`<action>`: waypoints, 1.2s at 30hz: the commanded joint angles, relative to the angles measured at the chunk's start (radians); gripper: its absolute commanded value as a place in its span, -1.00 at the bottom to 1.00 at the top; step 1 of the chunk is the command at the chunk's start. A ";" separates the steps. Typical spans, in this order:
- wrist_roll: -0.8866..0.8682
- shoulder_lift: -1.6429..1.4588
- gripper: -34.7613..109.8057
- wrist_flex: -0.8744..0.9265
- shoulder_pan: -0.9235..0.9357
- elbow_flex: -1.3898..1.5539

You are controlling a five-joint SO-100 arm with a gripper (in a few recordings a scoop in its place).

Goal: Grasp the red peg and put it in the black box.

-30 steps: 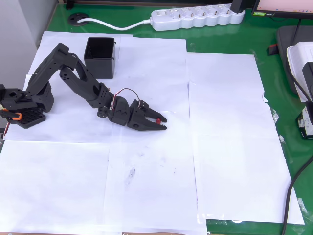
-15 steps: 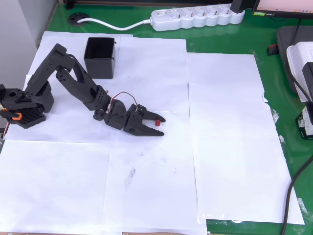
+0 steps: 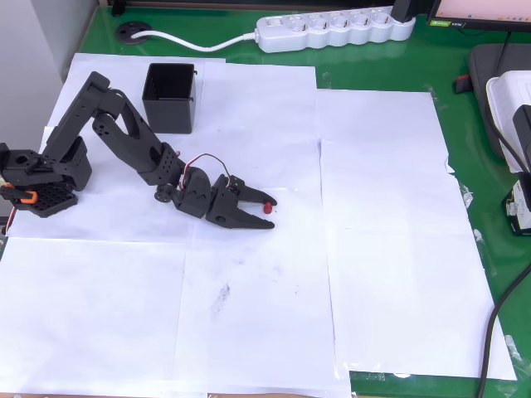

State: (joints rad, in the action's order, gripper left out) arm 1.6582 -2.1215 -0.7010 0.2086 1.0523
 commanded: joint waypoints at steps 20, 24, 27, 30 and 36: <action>0.015 0.012 -0.52 0.005 -0.020 -0.060; 0.015 0.012 -0.52 0.005 -0.021 -0.060; 0.011 0.014 -0.52 0.005 -0.023 -0.052; 0.002 0.021 -0.52 0.005 -0.025 -0.043; -0.025 0.071 -0.52 0.014 -0.025 -0.031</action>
State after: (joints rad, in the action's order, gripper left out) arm 1.6414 -2.0939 -0.6980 0.1749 1.0216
